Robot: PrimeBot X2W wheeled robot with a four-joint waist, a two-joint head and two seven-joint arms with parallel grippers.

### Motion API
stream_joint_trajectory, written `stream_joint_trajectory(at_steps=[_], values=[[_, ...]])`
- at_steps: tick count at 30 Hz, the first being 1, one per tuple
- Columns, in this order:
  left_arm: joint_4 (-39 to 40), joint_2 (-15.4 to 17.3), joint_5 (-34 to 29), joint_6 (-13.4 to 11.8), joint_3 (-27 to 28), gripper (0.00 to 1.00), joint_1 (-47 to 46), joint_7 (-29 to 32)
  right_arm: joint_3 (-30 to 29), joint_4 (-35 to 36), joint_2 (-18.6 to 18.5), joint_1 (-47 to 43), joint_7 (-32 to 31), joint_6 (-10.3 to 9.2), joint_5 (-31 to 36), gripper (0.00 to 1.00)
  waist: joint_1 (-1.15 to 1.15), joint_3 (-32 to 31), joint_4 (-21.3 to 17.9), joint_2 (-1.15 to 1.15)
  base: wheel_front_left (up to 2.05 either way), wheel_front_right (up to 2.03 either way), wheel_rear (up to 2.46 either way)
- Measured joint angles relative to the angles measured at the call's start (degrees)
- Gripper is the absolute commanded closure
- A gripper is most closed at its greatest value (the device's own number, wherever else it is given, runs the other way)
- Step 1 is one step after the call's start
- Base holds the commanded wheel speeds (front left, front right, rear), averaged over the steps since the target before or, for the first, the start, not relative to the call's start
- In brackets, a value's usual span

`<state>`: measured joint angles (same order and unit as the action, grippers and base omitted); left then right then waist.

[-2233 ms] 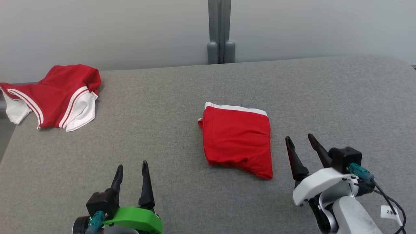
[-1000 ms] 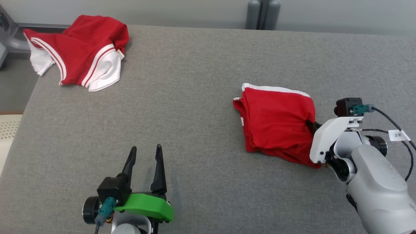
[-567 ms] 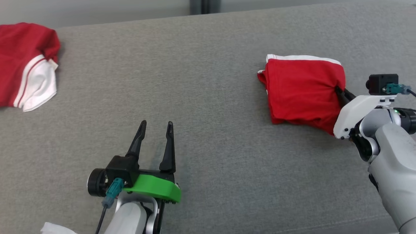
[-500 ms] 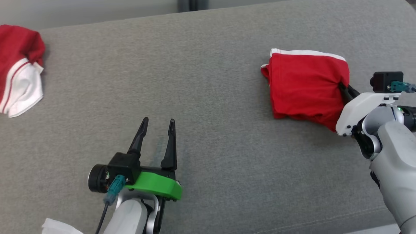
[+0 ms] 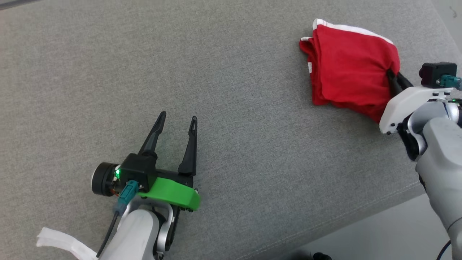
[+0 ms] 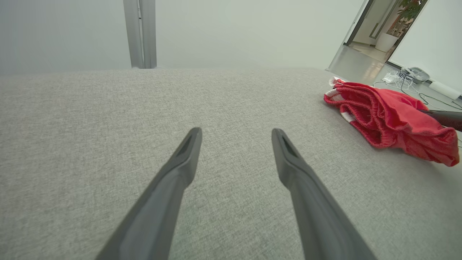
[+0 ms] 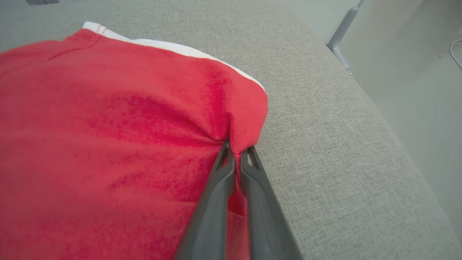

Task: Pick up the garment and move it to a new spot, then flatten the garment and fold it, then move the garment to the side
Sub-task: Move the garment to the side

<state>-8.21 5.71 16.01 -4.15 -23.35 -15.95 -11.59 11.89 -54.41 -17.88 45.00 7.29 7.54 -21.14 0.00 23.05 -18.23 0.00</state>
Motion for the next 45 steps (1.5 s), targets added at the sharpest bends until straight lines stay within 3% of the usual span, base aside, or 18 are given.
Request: stream_joint_trajectory(at_steps=[8,18,19,20,21,26,31,38,45], values=[[4.99,1.99,-1.13,-1.77,1.25,0.0,-1.18,1.46,1.63,-6.73,-6.38,10.99,-0.62,0.0,5.32,1.0,0.0,4.75,1.92,0.0,0.0,0.0,0.0],[9.25,2.8,-1.52,-2.59,1.26,0.0,-1.47,1.94,-1.98,-14.5,-14.21,20.37,3.27,0.0,9.32,1.0,0.0,9.46,7.05,0.0,0.0,0.0,0.0],[9.44,2.79,-1.52,-2.66,1.18,0.0,-1.51,1.94,-2.12,-15.0,-14.89,21.02,4.0,0.0,10.45,0.84,0.0,9.94,7.48,0.0,0.0,0.0,0.0],[9.53,2.78,-1.52,-2.67,1.12,0.0,-1.51,1.94,-2.4,-15.38,-15.37,21.5,4.66,0.0,11.27,0.26,0.0,10.39,7.86,0.0,0.0,0.0,0.0],[9.55,2.78,-1.52,-2.68,1.08,0.0,-1.52,1.94,-2.93,-15.69,-15.59,21.82,5.2,0.0,11.74,0.0,0.0,10.73,8.12,0.0,0.0,0.0,0.0],[9.47,2.76,-1.51,-2.68,0.71,0.0,-1.83,1.94,-7.04,-16.29,-16.15,22.99,7.39,0.0,16.39,0.0,0.0,12.25,9.12,0.0,0.0,0.0,0.0],[8.98,2.75,-1.32,-2.91,0.78,0.0,-2.19,1.87,-11.37,-14.27,-13.63,22.87,7.7,0.0,20.04,0.0,0.01,11.63,8.89,0.0,0.0,0.0,0.0],[6.26,2.49,0.43,-2.82,1.27,0.0,-2.37,0.8,-16.95,-7.98,-7.25,20.76,7.76,0.0,21.85,0.0,0.01,8.33,8.29,0.0,0.0,0.0,0.0],[0.3,0.81,3.23,-2.66,3.24,0.0,-2.81,-1.66,-17.86,-3.26,0.76,16.81,7.76,0.0,21.83,0.0,0.0,2.37,8.52,0.0,0.0,0.0,0.0]])
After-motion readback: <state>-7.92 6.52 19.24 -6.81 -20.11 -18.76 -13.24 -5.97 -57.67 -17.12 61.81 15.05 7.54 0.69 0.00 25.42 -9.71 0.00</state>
